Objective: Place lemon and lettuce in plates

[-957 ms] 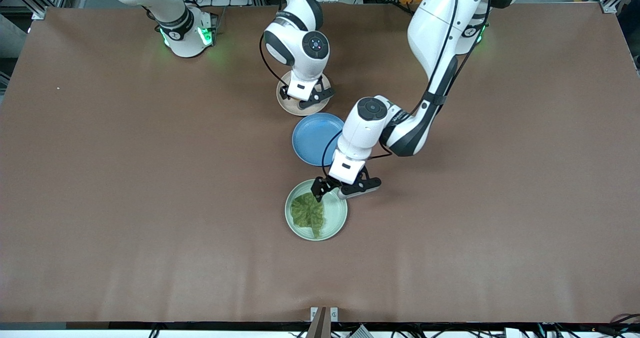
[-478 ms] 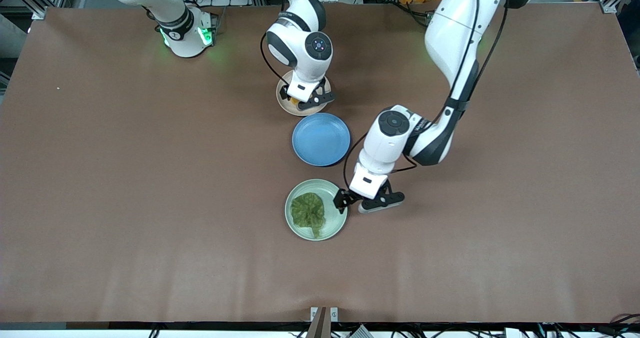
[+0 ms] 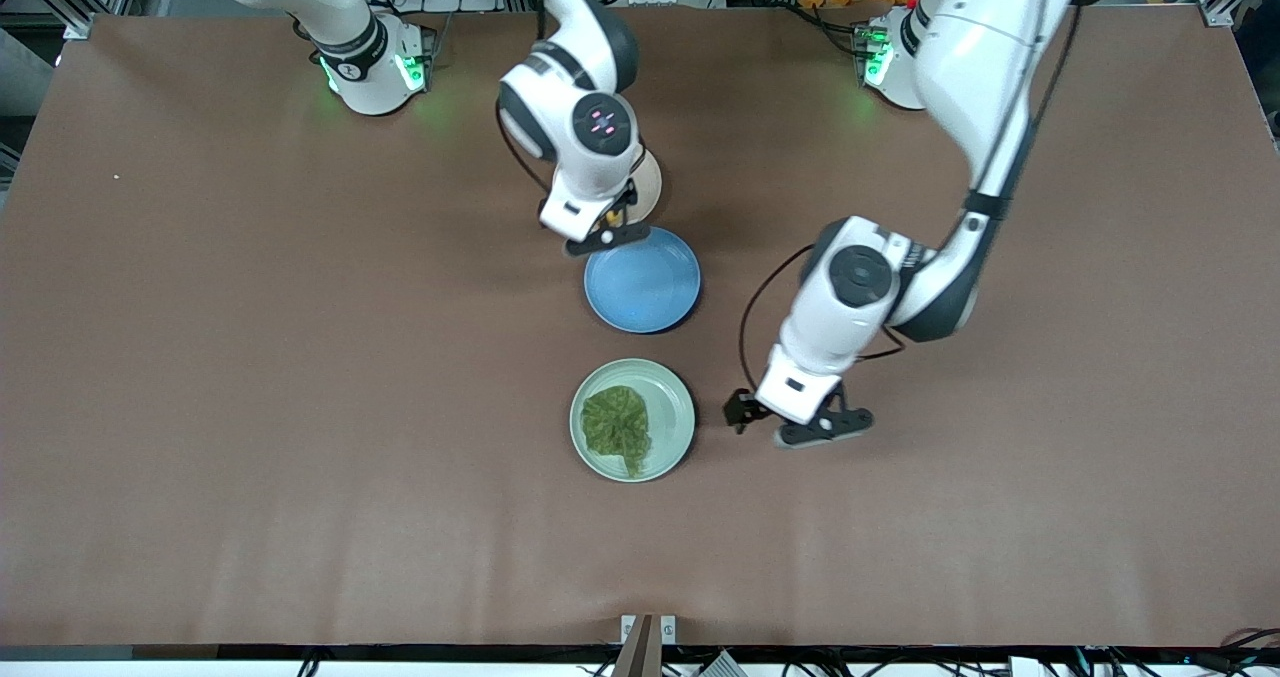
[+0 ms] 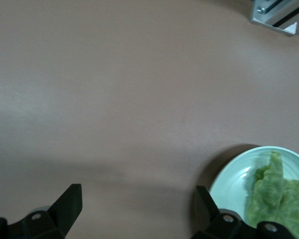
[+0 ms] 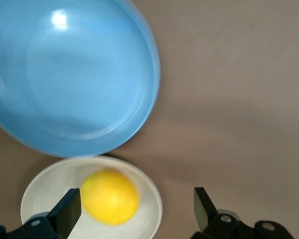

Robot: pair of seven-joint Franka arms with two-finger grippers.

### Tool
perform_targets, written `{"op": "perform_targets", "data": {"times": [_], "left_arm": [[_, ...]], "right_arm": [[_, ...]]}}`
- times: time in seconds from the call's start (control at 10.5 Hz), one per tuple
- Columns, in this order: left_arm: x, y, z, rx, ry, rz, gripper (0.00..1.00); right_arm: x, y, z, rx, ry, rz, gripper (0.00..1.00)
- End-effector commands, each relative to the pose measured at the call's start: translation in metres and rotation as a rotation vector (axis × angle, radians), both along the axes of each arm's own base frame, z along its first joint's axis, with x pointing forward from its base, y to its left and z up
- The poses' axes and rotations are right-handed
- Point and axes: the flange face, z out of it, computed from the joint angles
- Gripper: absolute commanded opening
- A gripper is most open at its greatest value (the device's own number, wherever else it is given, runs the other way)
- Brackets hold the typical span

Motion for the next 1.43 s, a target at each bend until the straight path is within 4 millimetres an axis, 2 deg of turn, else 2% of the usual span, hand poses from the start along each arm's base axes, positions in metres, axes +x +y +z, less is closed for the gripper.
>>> {"op": "perform_targets", "data": {"times": [0.0,0.1,0.19,0.48,0.67,0.77,0.96,1.05,1.15,1.24,1.34], "left_arm": [[0.005,0.038,0.04,-0.008,0.064,-0.024,1.0],[0.0,0.038,0.06,0.007,0.074,-0.026,1.0],[-0.005,0.041,0.072,0.028,0.1,-0.02,1.0],[-0.019,0.063,0.098,0.116,0.203,-0.022,1.0],[-0.029,0.077,0.104,0.149,0.247,-0.015,1.0],[-0.048,0.089,0.113,0.177,0.247,-0.066,1.0],[-0.084,0.118,0.133,0.228,0.247,-0.135,1.0],[-0.097,0.132,0.142,0.241,0.24,-0.142,1.0],[-0.105,0.149,0.157,0.217,0.231,-0.113,1.0],[-0.106,0.167,0.18,0.162,0.21,-0.103,1.0],[-0.107,0.182,0.196,0.166,0.198,-0.157,1.0]], "right_arm": [[0.078,-0.069,0.036,0.052,-0.003,-0.048,1.0],[0.104,-0.099,0.044,0.062,-0.003,-0.059,1.0],[0.128,-0.134,0.047,0.05,-0.021,-0.064,1.0],[0.188,-0.238,0.065,0.057,-0.064,-0.176,1.0],[0.21,-0.313,0.068,0.062,-0.067,-0.259,1.0],[0.216,-0.341,0.07,0.063,-0.071,-0.295,1.0],[0.227,-0.389,0.082,0.072,-0.096,-0.321,1.0],[0.232,-0.405,0.096,0.08,-0.123,-0.337,1.0],[0.235,-0.417,0.109,0.084,-0.135,-0.356,1.0],[0.235,-0.422,0.129,0.081,-0.119,-0.363,1.0],[0.235,-0.433,0.148,0.078,-0.106,-0.379,1.0]]}}
